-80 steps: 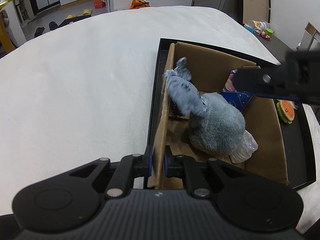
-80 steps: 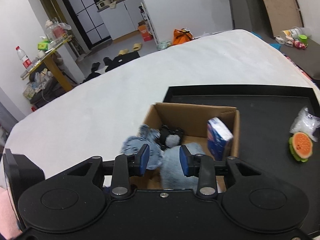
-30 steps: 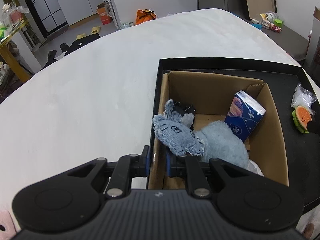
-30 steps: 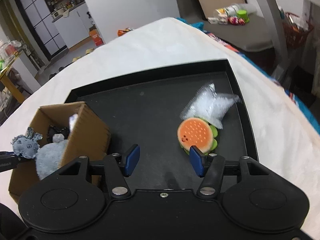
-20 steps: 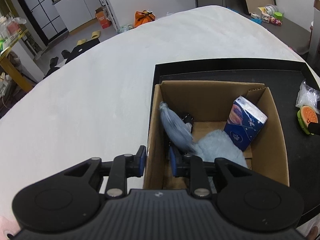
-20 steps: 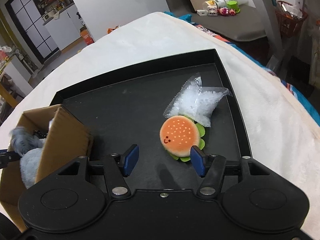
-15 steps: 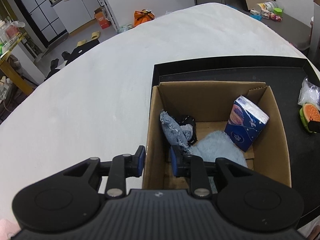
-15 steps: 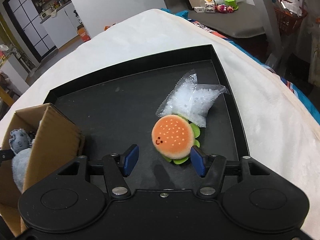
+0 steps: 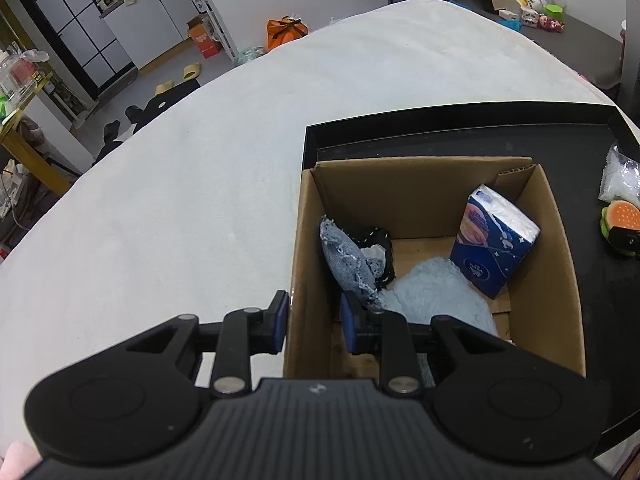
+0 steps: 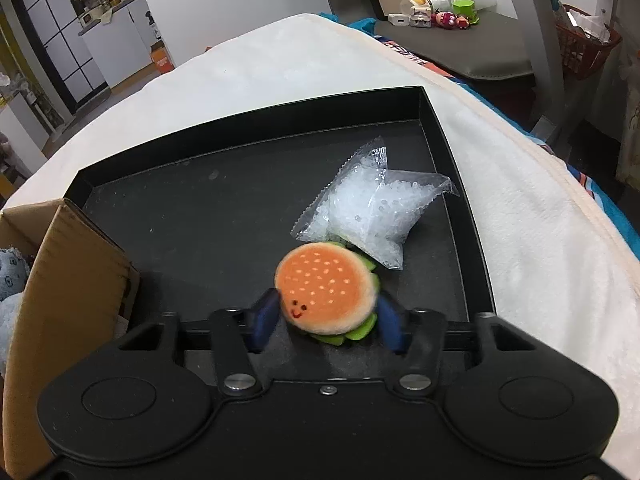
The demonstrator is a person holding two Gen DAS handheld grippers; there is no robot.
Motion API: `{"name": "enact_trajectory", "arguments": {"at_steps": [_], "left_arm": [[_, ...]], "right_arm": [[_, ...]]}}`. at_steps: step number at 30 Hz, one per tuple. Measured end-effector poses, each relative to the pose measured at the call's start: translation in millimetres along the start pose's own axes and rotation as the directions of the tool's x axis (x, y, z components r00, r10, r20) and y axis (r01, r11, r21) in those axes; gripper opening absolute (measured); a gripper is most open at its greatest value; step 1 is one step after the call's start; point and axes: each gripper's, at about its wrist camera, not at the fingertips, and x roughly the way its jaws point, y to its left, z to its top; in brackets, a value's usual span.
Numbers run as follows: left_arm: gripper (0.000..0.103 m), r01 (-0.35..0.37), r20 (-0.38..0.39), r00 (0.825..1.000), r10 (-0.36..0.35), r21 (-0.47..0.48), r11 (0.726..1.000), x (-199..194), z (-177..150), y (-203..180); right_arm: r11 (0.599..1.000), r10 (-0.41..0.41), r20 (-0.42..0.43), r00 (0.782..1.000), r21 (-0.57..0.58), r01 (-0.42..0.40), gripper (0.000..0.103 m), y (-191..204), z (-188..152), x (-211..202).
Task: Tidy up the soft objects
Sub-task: 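Lower the right gripper onto the burger plush and close, then carry the burger plush into the box and release it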
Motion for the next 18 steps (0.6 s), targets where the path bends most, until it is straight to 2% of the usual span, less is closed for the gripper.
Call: {"name": "enact_trajectory", "arguments": {"at_steps": [2,10,18], "left_arm": [[0.025,0.000,0.002,1.000,0.000,-0.001,1.000,-1,-1,0],[0.025,0.014,0.013,1.000,-0.014,-0.011,1.000,-5,-10,5],[0.025,0.045,0.009,0.999,-0.045,-0.034,0.998,-10,-25,12]], "right_arm": [[1.000,0.006,0.003,1.000,0.007,-0.006,0.042,-1,0,-3],[0.999,0.021,0.010,1.000,0.033,-0.021,0.041,6,5,-18],[0.998,0.060,0.049,0.997,0.023,-0.061,0.041,29,13,-43]]}}
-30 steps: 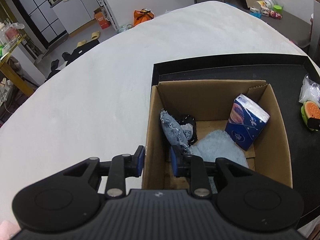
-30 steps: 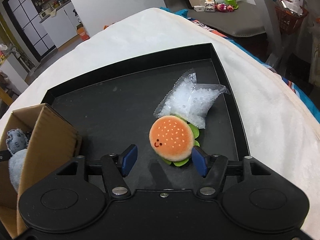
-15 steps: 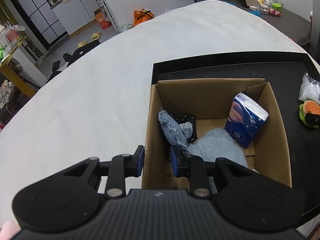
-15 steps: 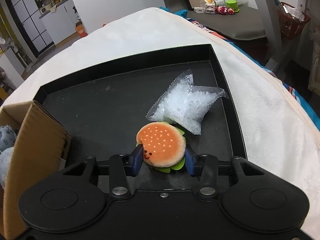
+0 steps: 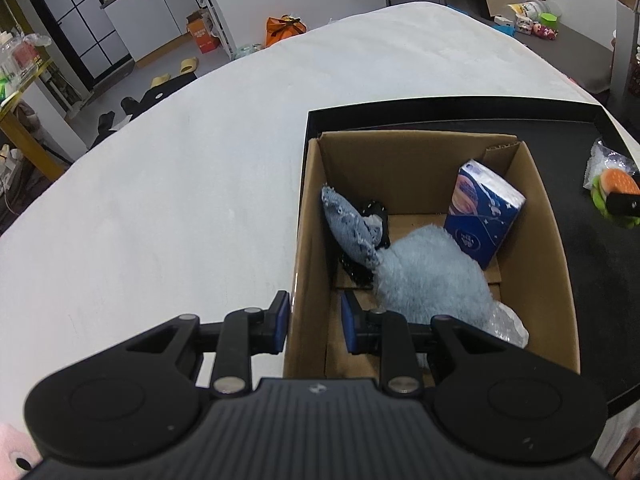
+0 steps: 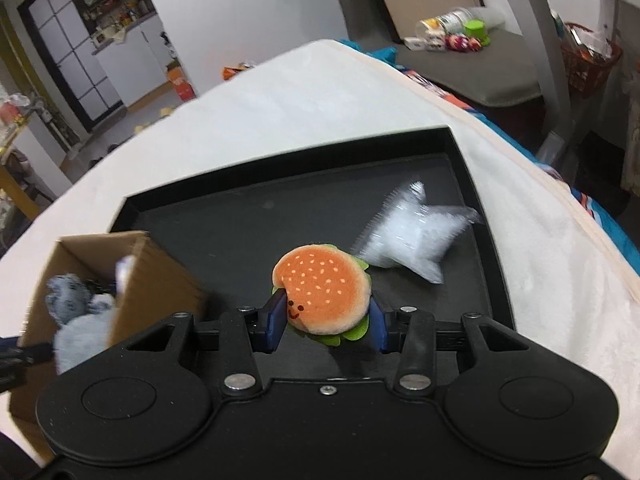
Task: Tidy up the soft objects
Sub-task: 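Carry the burger plush into the box and release it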
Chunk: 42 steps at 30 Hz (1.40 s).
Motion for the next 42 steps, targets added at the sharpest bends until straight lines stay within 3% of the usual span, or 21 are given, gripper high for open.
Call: {"name": "enact_trajectory", "arguments": {"at_steps": [17,22,26,36,42], "left_arm": [[0.021,0.053,-0.015,0.998,-0.054,-0.050,0.997,-6,-22,14],[0.020,0.069,-0.027,0.997,-0.071,-0.077,0.995,-5,-26,22],[0.010,0.086,-0.036,0.995,-0.089,-0.092,0.992,-4,-30,29],[0.010,0.149,-0.037,0.987,-0.157,-0.160,0.976,-1,-36,43],[0.010,0.194,-0.036,0.978,-0.206,-0.209,0.959,1,-37,53]], "right_arm": [[0.980,0.172,0.057,0.983,-0.108,-0.165,0.042,88,9,-44],[0.970,0.204,0.042,0.978,-0.146,-0.196,0.042,112,9,-44],[0.959,0.226,0.020,0.974,-0.180,-0.218,0.042,131,6,-43],[0.932,0.245,-0.037,0.969,-0.266,-0.246,0.042,167,-1,-42],[0.919,0.303,-0.118,0.946,-0.229,-0.323,0.059,179,-5,-39]]}}
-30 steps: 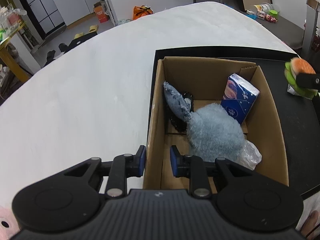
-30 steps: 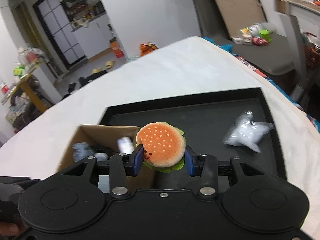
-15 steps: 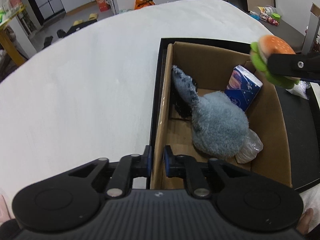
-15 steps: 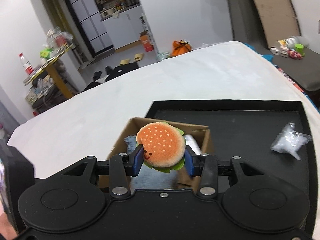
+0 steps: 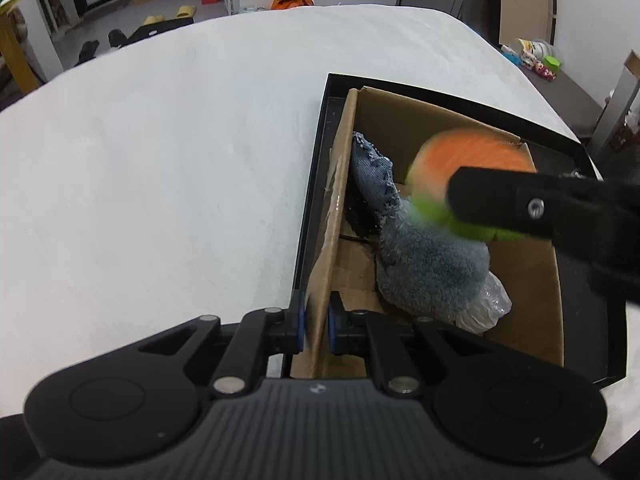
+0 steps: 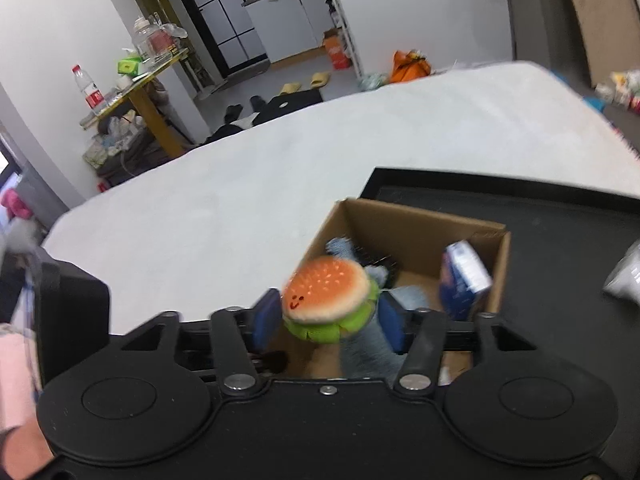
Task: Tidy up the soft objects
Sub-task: 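Carry the burger plush into the box and release it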
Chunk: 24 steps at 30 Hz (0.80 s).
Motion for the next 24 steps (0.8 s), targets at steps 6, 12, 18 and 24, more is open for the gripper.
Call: {"name": "enact_trajectory", "arguments": {"at_steps": [6,12,18,24], "left_arm": [[0.010,0.024,-0.009,1.000,-0.024,-0.028,0.999,2,0,7],[0.011,0.033,-0.014,0.999,-0.033,-0.030,0.999,3,1,9],[0.012,0.024,-0.021,0.999,-0.024,-0.022,0.999,3,5,7],[0.015,-0.019,-0.009,1.000,0.019,0.015,1.000,1,8,-2]], "right_arm": [[1.000,-0.015,0.007,1.000,0.007,0.015,0.062,1,14,-5],[0.998,-0.067,0.041,0.997,0.020,0.066,0.062,-12,31,-5],[0.993,-0.110,0.037,0.993,0.055,0.108,0.063,-31,22,-1],[0.988,-0.140,0.041,0.989,0.073,0.137,0.063,-45,14,-5]]}}
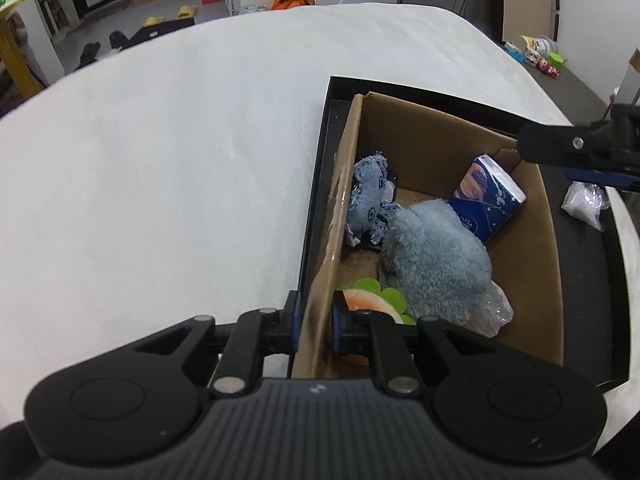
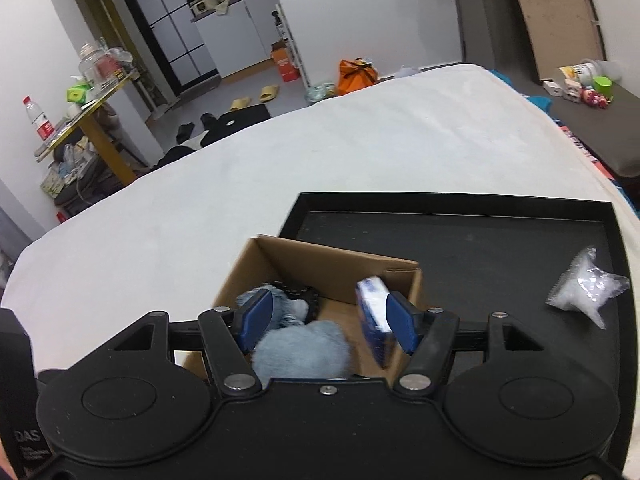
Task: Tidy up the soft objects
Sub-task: 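Carry the burger plush into the box and release it, then lower the right gripper onto the bag of white beads and close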
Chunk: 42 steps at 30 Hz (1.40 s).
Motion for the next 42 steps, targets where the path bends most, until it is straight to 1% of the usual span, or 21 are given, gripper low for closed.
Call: {"name": "enact_trajectory", "arguments": {"at_steps": [2,4,6,8,10,12,14,15,20,24,26,30,33,36,42], "left_arm": [[0.016,-0.016,0.001,1.000,0.016,0.010,1.000,-1,0,-3],[0.020,-0.033,-0.002,0.999,0.033,0.011,0.999,-2,1,-5],[0.032,-0.053,0.001,0.999,0.053,0.014,0.998,-1,2,-7],[0.039,-0.075,0.004,0.997,0.074,0.018,0.997,-1,3,-10],[0.042,-0.091,0.008,0.996,0.091,0.025,0.996,0,4,-13],[0.045,-0.103,0.005,0.995,0.103,0.032,0.994,1,6,-17],[0.046,-0.115,0.004,0.993,0.115,0.044,0.992,2,7,-22],[0.047,-0.123,0.003,0.992,0.123,0.053,0.991,3,8,-24],[0.048,-0.160,0.004,0.987,0.160,0.088,0.983,5,9,-36],[0.049,-0.194,0.000,0.981,0.195,0.105,0.975,7,9,-43],[0.049,-0.210,-0.002,0.977,0.211,0.112,0.971,9,10,-48],[0.049,-0.244,0.003,0.969,0.247,0.147,0.958,11,13,-55],[0.049,-0.266,0.000,0.963,0.270,0.156,0.951,13,15,-57],[0.049,-0.284,-0.004,0.957,0.289,0.164,0.945,15,17,-60],[0.050,-0.310,-0.014,0.948,0.318,0.187,0.932,19,20,-69]], "right_arm": [[1.000,-0.007,0.009,1.000,0.011,0.007,0.063,-8,-1,-2],[0.999,-0.026,0.017,1.000,0.024,0.026,0.063,-17,-2,-3],[0.998,-0.045,0.024,0.999,0.038,0.044,0.065,-27,-4,-3],[0.997,-0.058,0.028,0.998,0.061,0.057,0.066,-37,-5,-2],[0.994,-0.074,0.032,0.997,0.086,0.071,0.067,-48,-6,-1],[0.990,-0.093,0.040,0.995,0.112,0.088,0.071,-58,-7,0],[0.984,-0.119,0.048,0.992,0.135,0.112,0.078,-68,-8,1],[0.981,-0.133,0.048,0.990,0.147,0.125,0.080,-73,-9,2],[0.957,-0.186,0.039,0.982,0.231,0.172,0.081,-101,-11,10],[0.940,-0.252,0.051,0.966,0.249,0.232,0.085,-115,-11,14],[0.931,-0.279,0.050,0.959,0.260,0.257,0.085,-121,-10,17],[0.911,-0.309,0.064,0.949,0.307,0.276,0.085,-138,-11,22],[0.895,-0.347,0.067,0.936,0.322,0.309,0.085,-147,-10,28],[0.880,-0.358,0.051,0.932,0.353,0.318,0.085,-160,-12,34],[0.865,-0.372,0.025,0.928,0.372,0.337,0.085,-178,-16,47]]}}
